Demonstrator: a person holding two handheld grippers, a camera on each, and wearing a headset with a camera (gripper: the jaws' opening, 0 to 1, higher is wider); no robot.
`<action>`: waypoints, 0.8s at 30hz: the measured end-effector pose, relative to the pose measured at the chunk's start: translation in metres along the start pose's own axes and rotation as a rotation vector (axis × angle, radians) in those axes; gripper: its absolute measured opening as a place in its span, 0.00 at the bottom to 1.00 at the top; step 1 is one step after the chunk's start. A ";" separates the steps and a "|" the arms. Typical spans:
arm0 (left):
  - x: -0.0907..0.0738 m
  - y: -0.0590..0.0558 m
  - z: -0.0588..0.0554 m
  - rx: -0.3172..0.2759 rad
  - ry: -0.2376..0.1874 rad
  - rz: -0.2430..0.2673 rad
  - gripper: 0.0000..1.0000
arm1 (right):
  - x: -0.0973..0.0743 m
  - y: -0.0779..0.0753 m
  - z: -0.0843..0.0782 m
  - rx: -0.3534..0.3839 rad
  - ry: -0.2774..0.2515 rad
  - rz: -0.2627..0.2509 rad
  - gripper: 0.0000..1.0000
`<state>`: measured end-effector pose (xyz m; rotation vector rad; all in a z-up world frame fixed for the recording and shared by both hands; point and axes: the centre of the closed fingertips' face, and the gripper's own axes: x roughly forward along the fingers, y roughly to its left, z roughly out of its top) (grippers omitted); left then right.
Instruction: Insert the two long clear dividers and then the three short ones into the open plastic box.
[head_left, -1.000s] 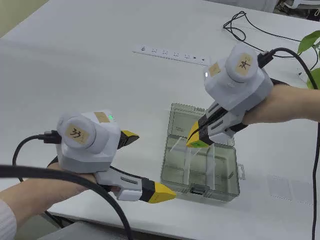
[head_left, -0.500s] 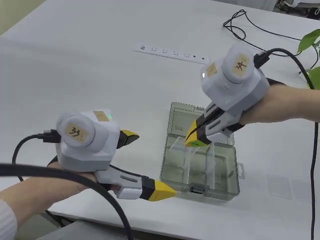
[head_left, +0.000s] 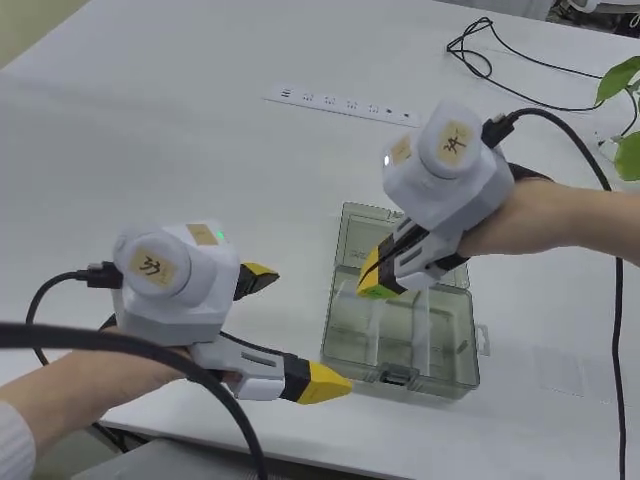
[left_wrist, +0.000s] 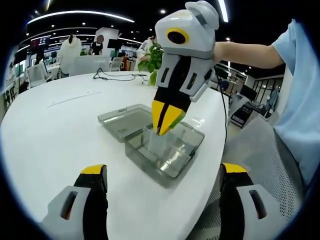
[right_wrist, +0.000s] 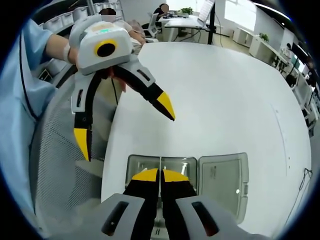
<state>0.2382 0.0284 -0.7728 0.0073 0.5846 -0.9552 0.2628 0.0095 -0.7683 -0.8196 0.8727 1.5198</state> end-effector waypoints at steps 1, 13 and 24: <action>0.000 0.000 0.000 0.001 0.000 0.000 0.95 | 0.001 0.001 0.000 -0.002 0.003 -0.001 0.02; 0.001 -0.002 -0.002 -0.002 0.006 -0.006 0.94 | 0.012 -0.004 -0.005 0.003 0.004 -0.024 0.02; 0.001 -0.003 -0.003 -0.005 0.010 -0.008 0.94 | 0.020 -0.008 -0.010 0.020 0.003 -0.035 0.02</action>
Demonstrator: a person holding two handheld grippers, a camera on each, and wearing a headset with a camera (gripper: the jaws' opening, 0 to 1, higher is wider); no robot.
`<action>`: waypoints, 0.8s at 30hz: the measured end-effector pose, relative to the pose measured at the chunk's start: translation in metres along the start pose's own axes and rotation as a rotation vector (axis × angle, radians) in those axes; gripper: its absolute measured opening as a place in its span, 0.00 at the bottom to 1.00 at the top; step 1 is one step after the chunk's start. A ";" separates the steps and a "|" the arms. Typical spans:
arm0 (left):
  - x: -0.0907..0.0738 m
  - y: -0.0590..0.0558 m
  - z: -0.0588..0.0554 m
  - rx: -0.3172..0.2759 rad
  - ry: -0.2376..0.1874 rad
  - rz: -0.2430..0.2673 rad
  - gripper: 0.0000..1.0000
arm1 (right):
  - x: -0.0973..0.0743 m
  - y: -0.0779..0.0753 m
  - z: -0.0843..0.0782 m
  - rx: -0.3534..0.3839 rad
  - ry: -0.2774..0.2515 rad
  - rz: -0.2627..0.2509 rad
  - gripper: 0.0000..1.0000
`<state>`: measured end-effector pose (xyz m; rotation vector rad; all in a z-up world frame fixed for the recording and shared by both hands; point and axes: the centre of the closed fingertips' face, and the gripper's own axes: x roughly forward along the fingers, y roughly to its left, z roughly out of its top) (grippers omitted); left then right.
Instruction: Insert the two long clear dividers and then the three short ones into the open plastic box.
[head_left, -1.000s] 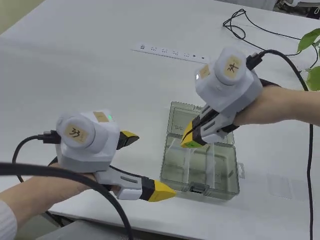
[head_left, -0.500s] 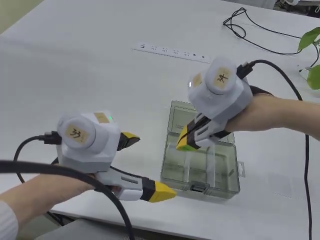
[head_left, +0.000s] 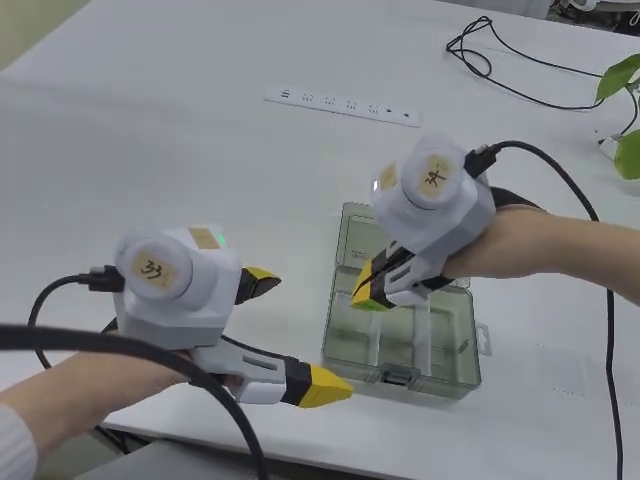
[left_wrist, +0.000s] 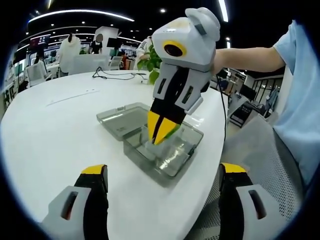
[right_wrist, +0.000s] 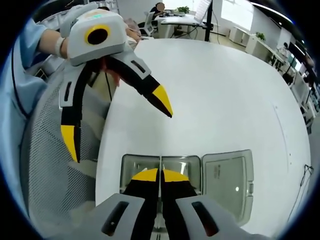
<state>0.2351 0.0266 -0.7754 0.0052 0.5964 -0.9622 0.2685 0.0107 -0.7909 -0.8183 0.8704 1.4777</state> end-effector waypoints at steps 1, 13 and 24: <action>0.000 0.000 0.000 0.001 0.000 0.000 0.94 | 0.001 0.000 -0.001 -0.001 0.003 0.000 0.02; -0.001 0.002 0.000 0.001 -0.001 0.004 0.94 | 0.012 -0.003 -0.007 0.008 0.035 0.012 0.02; 0.000 0.001 0.003 0.005 -0.005 0.001 0.94 | 0.015 -0.003 -0.010 0.022 0.056 0.014 0.02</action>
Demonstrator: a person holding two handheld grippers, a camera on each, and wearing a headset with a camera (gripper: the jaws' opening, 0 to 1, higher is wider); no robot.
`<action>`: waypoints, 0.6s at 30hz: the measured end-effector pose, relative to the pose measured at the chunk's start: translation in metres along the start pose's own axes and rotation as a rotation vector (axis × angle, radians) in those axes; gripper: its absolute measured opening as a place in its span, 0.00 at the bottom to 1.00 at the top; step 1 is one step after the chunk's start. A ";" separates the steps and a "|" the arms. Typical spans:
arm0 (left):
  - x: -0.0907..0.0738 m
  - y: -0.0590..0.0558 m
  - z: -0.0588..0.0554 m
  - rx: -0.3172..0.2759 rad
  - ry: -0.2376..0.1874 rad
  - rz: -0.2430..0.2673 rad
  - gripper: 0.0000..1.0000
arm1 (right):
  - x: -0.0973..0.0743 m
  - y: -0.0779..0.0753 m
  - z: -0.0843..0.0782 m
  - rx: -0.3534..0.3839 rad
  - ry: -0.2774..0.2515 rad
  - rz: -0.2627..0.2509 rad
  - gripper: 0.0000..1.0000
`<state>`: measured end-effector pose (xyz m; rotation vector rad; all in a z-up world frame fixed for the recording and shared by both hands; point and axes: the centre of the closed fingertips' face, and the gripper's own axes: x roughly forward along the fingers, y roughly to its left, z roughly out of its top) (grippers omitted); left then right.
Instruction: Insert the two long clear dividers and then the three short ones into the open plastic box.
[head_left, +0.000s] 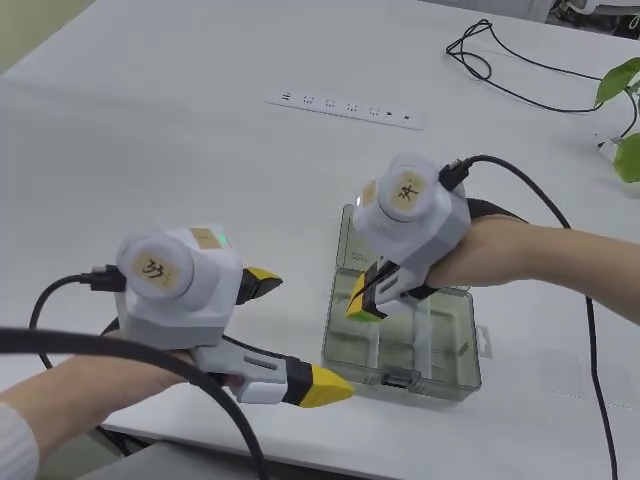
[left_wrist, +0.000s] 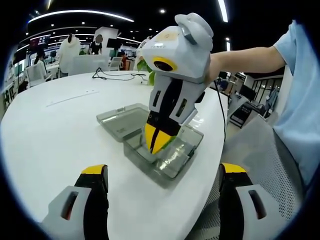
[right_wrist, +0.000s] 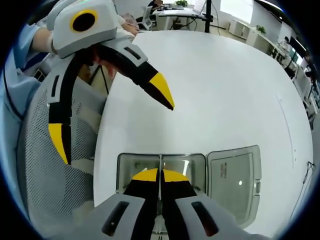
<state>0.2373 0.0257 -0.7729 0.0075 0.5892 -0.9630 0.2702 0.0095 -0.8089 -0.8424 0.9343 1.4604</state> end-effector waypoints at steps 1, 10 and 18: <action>0.000 0.000 0.000 0.000 -0.002 0.000 0.94 | 0.000 0.000 0.000 0.003 0.001 -0.001 0.01; 0.002 -0.002 0.002 0.002 -0.007 -0.007 0.94 | 0.004 0.001 -0.002 -0.018 0.033 -0.015 0.01; 0.003 -0.002 0.003 0.008 -0.007 -0.008 0.94 | 0.004 0.001 -0.001 -0.024 0.034 -0.015 0.02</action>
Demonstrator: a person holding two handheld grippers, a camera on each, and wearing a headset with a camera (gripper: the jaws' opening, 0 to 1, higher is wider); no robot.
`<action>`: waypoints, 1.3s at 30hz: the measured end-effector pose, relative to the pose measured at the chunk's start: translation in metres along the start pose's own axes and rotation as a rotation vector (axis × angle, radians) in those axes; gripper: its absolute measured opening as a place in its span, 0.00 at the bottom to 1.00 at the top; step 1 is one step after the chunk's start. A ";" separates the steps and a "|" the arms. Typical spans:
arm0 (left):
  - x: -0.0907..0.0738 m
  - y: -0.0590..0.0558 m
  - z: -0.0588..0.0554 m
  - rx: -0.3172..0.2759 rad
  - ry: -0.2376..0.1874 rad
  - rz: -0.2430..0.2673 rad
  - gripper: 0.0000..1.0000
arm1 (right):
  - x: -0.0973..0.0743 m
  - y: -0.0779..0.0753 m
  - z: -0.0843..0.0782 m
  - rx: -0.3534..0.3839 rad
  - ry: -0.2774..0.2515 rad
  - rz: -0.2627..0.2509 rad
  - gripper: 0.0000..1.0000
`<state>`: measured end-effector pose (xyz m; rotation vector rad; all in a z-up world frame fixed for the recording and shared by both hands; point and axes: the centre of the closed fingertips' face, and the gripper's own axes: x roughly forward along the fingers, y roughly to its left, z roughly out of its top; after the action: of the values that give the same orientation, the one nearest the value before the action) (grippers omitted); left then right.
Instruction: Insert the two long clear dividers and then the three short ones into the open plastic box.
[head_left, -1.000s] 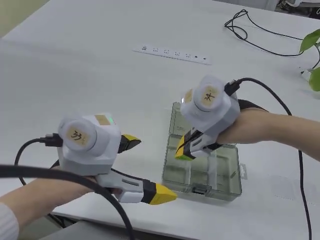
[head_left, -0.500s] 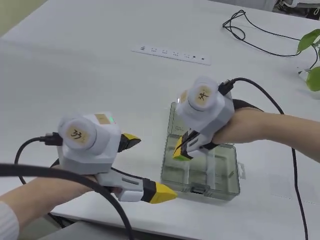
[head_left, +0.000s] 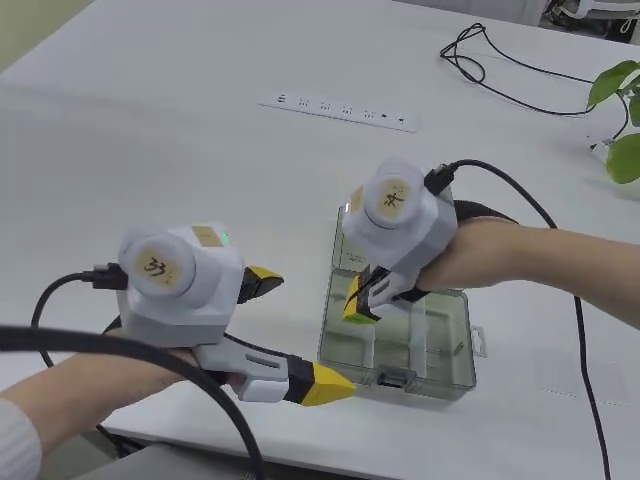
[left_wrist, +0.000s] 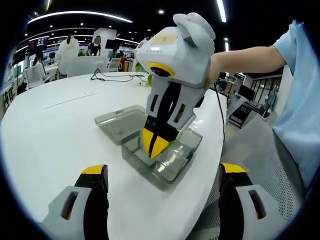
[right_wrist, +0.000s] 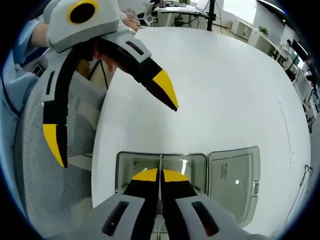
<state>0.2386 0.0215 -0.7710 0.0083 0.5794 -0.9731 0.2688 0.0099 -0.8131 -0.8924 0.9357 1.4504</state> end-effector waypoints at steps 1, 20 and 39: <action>0.000 0.000 0.000 0.003 0.002 0.000 0.94 | 0.000 0.000 0.000 0.001 0.000 -0.001 0.02; -0.001 0.000 0.001 0.006 0.008 0.000 0.93 | -0.010 0.001 0.003 -0.075 -0.109 -0.027 0.35; -0.003 0.002 0.006 0.007 -0.010 0.007 0.94 | -0.029 0.002 0.007 -0.069 -0.312 -0.109 1.00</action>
<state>0.2418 0.0233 -0.7652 0.0113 0.5667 -0.9678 0.2690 0.0054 -0.7839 -0.7287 0.5993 1.4829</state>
